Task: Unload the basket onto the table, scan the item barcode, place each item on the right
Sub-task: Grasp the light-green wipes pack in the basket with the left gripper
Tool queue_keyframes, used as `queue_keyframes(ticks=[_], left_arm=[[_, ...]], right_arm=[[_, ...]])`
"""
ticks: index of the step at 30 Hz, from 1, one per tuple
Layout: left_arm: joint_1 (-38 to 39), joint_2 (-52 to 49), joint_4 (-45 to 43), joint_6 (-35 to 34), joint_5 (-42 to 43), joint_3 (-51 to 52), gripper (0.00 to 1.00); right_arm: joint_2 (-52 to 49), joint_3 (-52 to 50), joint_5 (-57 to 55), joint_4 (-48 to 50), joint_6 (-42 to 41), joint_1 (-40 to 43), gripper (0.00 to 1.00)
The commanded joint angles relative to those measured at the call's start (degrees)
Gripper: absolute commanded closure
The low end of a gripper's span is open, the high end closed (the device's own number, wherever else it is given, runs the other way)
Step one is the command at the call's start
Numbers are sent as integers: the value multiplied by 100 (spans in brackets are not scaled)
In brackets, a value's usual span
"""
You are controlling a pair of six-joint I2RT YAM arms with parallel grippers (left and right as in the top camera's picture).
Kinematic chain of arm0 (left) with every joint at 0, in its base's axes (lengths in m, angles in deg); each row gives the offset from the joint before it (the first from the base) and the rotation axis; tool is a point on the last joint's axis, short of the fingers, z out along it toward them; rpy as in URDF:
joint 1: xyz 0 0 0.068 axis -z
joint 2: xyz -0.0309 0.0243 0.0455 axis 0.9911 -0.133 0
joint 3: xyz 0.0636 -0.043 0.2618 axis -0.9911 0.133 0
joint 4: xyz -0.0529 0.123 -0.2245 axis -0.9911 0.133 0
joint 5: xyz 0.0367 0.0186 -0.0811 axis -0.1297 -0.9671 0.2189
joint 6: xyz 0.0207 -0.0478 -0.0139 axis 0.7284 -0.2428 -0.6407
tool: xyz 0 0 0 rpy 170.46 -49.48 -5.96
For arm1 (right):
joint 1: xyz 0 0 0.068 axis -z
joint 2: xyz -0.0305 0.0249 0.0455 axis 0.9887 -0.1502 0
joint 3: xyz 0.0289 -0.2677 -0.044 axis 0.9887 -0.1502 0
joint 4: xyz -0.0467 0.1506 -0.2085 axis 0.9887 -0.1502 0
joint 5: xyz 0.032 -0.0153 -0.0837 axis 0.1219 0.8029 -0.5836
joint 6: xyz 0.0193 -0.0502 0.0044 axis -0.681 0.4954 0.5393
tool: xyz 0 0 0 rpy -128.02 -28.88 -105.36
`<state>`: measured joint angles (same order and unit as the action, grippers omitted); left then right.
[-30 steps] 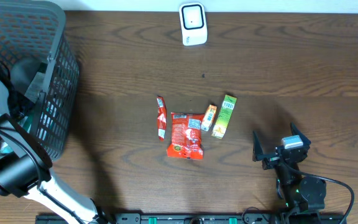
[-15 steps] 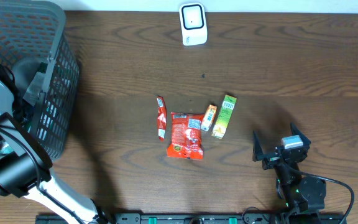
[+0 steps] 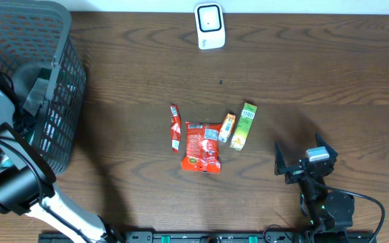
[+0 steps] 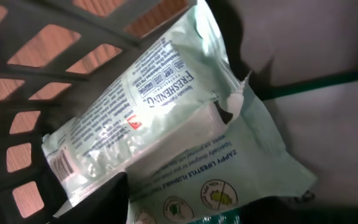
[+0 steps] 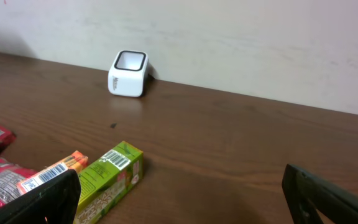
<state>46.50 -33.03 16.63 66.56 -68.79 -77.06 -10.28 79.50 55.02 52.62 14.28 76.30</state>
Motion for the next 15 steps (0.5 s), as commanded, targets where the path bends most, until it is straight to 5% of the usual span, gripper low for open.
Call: queue_keyframes(ticks=[1, 10, 15], left_arm=[[-127, -52, 13, 13, -146, 116, 48], [-125, -46, -17, 15, -144, 94, 92], [-98, 273, 146, 15, -144, -103, 93]], right_arm=[[26, -7, 7, -15, -66, -28, 1], [26, -7, 7, -15, -66, -28, 1], [26, -7, 7, -15, -66, -28, 1]])
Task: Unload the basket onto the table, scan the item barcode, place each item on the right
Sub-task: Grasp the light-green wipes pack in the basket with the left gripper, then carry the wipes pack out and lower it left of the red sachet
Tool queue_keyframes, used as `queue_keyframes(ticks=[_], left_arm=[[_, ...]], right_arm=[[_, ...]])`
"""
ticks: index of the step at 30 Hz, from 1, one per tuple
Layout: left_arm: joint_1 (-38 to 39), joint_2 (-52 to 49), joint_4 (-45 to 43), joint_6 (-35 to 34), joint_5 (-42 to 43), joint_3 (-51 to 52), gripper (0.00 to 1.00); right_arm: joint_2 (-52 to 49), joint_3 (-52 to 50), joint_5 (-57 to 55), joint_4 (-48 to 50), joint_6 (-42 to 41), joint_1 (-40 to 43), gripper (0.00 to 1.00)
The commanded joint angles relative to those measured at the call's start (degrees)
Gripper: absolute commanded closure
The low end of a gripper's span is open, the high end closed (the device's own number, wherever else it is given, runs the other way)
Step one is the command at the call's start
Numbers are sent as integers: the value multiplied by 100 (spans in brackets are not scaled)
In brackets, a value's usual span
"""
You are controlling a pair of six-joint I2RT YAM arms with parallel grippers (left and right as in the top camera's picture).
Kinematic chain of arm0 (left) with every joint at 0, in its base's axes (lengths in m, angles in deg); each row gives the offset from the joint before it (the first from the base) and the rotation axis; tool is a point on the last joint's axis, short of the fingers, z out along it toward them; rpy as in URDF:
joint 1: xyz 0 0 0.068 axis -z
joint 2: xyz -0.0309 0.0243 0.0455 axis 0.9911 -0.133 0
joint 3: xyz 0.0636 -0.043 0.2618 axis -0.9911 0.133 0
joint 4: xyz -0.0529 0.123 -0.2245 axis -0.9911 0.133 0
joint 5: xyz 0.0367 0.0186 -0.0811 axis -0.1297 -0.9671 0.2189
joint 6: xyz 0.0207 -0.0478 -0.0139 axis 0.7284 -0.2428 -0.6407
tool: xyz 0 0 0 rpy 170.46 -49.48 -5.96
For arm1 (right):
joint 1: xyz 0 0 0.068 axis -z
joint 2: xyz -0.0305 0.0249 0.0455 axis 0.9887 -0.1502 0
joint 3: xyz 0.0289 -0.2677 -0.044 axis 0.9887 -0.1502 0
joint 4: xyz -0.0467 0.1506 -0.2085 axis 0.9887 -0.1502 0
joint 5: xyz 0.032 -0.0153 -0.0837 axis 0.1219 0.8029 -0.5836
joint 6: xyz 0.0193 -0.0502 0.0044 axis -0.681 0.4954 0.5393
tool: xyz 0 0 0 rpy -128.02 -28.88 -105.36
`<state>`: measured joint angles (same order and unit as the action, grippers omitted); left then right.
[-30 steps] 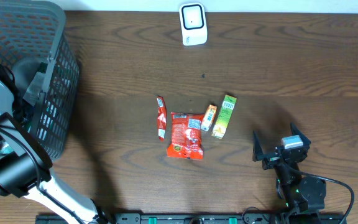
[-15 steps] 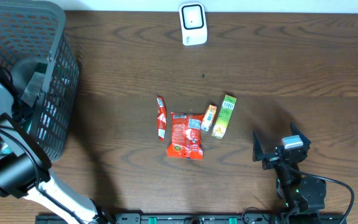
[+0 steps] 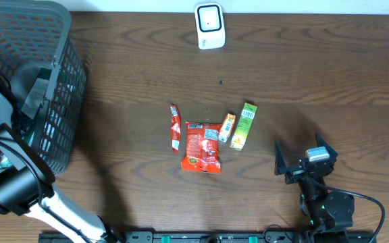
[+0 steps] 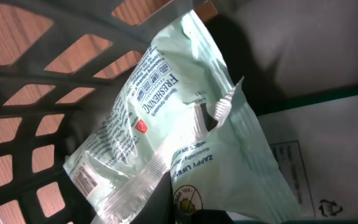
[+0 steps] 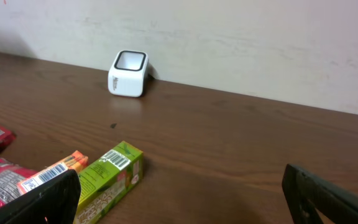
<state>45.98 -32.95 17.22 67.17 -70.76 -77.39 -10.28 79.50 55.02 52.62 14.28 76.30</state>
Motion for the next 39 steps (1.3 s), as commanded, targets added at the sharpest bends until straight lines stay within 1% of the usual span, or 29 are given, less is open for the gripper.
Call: queue_keyframes(ticks=[1, 4, 9, 15, 20, 24, 28, 32, 35, 39], left_arm=[[-33, 407, 81, -46, 50, -87, 93], [48, 1003, -42, -48, 50, -136, 93], [269, 2332, -402, -50, 48, -140, 93], [789, 3838, -866, -57, 48, -140, 93], [1740, 4876, -911, -55, 50, -140, 93], [2811, 5392, -557, -221, 46, -138, 93], [3989, 5499, 136, -732, -87, -129, 93], [4909, 5165, 769, -1268, -328, -17, 93], [5383, 4717, 1019, -1552, -334, 195, 93], [5724, 3908, 1078, -1799, -332, 494, 93]], right_arm=[[26, -7, 7, -15, -66, -28, 1], [26, -7, 7, -15, -66, -28, 1], [26, -7, 7, -15, -66, -28, 1], [26, -7, 7, -15, -66, -28, 1], [26, -7, 7, -15, -66, -28, 1], [26, -7, 7, -15, -66, -28, 1], [26, -7, 7, -15, -66, -28, 1], [26, -7, 7, -15, -66, -28, 1], [26, -7, 7, -15, -66, -28, 1], [26, -7, 7, -15, -66, -28, 1]])
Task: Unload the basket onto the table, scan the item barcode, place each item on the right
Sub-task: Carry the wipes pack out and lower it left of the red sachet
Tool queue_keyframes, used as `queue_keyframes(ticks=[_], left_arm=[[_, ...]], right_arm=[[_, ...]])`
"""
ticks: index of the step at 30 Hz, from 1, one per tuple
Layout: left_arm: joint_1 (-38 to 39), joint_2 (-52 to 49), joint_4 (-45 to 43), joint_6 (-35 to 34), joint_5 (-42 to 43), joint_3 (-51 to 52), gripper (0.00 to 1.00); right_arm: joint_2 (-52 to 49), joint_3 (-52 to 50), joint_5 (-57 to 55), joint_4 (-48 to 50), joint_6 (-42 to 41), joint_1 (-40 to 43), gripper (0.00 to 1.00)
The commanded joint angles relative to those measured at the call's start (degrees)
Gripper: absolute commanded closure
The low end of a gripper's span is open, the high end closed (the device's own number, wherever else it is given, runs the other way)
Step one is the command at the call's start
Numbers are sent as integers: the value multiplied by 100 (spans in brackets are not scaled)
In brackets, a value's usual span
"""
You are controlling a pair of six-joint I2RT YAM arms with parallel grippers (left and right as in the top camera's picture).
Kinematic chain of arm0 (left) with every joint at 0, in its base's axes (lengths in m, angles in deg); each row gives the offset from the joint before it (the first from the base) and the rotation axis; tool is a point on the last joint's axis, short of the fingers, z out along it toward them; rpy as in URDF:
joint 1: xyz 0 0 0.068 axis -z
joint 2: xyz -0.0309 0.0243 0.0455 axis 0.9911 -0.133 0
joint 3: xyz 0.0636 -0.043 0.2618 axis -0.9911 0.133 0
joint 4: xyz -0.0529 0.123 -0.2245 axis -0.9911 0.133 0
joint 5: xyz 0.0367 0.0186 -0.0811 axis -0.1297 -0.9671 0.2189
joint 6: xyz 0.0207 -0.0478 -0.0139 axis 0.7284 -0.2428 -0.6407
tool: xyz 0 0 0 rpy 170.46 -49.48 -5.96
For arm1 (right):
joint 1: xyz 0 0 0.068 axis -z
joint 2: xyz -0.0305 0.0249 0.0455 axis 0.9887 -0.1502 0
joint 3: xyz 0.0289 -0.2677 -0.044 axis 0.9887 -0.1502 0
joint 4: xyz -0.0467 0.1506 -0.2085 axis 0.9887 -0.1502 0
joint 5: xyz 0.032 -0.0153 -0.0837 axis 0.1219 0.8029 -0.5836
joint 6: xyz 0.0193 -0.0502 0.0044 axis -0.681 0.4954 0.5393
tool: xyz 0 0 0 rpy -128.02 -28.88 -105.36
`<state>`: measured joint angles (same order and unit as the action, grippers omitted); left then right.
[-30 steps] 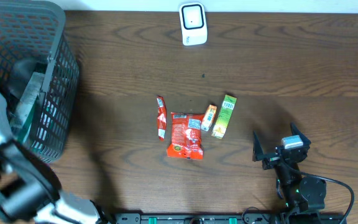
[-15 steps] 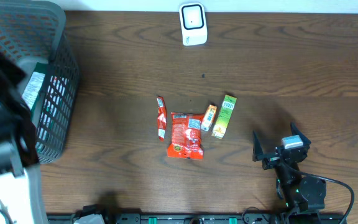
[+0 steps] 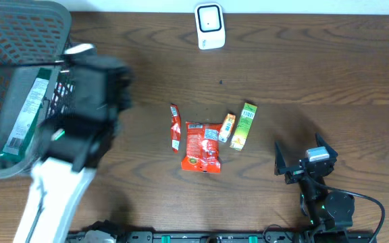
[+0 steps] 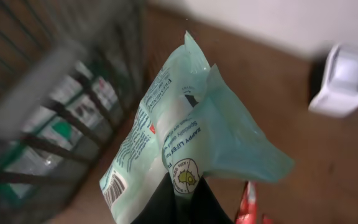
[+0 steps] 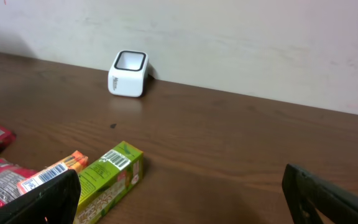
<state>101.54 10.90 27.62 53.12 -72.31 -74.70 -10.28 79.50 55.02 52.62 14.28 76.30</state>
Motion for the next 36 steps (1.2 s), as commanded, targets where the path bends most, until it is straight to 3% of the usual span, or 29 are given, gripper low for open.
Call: queue_keyframes(ticks=[1, 12, 19, 20, 23, 25, 29, 36], left_arm=[[216, -730, 37, -507, -175, 297, 93], [293, -3346, -315, -752, 848, 400, 93], [293, -3958, -752, -752, 1150, 400, 92], [293, -3958, -782, -752, 1204, 400, 86], [293, -3923, -881, -739, 1335, 398, 54], [293, -3875, -914, -647, 1401, 356, 44], [280, -3659, -765, -164, 1392, 96, 41], [181, -2940, -442, -155, 1388, -92, 41]], right_arm=[[26, -7, 7, -15, -66, -28, 1], [26, -7, 7, -15, -66, -28, 1], [26, -7, 7, -15, -66, -28, 1], [26, -7, 7, -15, -66, -28, 1], [26, -7, 7, -15, -66, -28, 1], [26, -7, 7, -15, -66, -28, 1], [26, -7, 7, -15, -66, -28, 1], [26, -7, 7, -15, -66, -28, 1]])
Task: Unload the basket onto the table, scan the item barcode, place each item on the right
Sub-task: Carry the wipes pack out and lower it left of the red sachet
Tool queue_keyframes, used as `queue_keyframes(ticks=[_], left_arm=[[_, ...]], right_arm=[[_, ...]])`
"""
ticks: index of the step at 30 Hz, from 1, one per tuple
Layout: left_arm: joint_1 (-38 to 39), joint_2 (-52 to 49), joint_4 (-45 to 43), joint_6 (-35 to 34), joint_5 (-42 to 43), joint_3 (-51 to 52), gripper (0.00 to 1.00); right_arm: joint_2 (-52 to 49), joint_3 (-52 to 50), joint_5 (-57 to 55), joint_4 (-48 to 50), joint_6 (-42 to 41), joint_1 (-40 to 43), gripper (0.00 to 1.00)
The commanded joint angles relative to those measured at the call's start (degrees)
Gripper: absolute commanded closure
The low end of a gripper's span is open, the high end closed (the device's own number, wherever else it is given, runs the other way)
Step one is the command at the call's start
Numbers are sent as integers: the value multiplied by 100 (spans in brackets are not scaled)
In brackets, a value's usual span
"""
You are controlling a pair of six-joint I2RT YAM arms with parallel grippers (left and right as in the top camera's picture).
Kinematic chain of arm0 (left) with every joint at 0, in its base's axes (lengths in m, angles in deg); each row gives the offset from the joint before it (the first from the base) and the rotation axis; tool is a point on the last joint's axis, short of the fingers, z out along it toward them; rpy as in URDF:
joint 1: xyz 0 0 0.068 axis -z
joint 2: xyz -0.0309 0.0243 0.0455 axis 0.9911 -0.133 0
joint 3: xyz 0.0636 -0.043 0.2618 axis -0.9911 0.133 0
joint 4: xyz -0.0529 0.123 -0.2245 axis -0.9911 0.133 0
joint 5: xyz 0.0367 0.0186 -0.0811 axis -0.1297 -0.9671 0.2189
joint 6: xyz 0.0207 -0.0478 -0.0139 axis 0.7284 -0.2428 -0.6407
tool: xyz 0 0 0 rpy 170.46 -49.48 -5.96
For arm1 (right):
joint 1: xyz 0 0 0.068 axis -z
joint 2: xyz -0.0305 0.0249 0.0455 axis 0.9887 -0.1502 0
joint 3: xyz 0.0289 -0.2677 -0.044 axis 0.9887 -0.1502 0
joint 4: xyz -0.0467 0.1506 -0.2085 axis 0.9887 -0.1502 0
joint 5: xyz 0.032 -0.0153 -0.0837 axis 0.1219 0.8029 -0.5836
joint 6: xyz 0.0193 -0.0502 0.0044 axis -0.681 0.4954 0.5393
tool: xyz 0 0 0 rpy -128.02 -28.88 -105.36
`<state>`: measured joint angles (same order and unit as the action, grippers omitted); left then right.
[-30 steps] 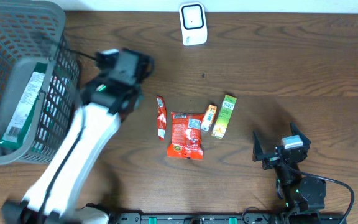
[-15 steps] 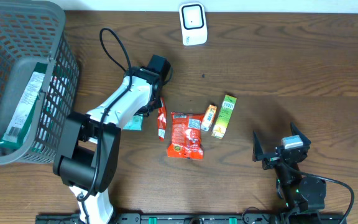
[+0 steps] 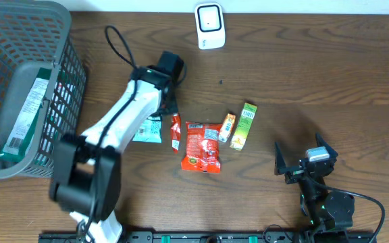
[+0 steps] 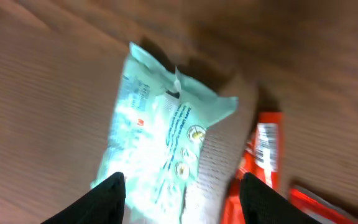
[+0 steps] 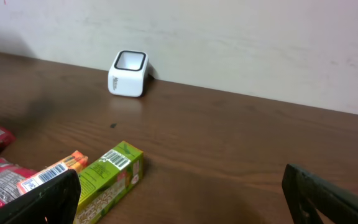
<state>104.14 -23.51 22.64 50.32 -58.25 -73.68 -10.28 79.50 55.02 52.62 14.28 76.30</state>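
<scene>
A mint-green wipes pouch [image 3: 147, 128] lies flat on the table, just left of a narrow red packet [image 3: 175, 128]. My left gripper [image 3: 159, 111] hovers over the pouch, open, and holds nothing. In the left wrist view the pouch [image 4: 160, 137] shows between and beyond the two spread fingers [image 4: 107, 199], with the red packet [image 4: 263, 155] to its right. The white scanner [image 3: 209, 25] stands at the table's back edge. My right gripper [image 3: 302, 162] rests open near the front right, facing the scanner [image 5: 129, 73].
A red pouch [image 3: 202, 145], a small orange pack [image 3: 227, 127] and a green box [image 3: 244, 125] lie in a row right of the narrow packet. A grey wire basket [image 3: 66, 40] at the left holds a green-and-white item [image 3: 22, 115].
The left gripper was shut on the mint pouch in the air by the basket. Now the pouch lies on the table left of the red packet, and the gripper is open above it.
The left gripper was down inside the basket, close against the mint pouch, at the first two moments. Then it held the pouch up outside the basket. Now the pouch is on the table beside the other items, let go. The right arm stayed still.
</scene>
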Motion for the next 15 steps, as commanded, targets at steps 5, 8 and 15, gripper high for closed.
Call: queue_keyframes(ticks=[5, 8, 15], left_arm=[[-105, 610, 13, 177, -136, -177, 87], [-105, 498, 9, 175, -310, -109, 92], [-105, -127, -195, 177, -487, -15, 92]], right_arm=[[26, -7, 7, -15, -66, -28, 1], [26, -7, 7, -15, -66, -28, 1], [26, -7, 7, -15, -66, -28, 1]])
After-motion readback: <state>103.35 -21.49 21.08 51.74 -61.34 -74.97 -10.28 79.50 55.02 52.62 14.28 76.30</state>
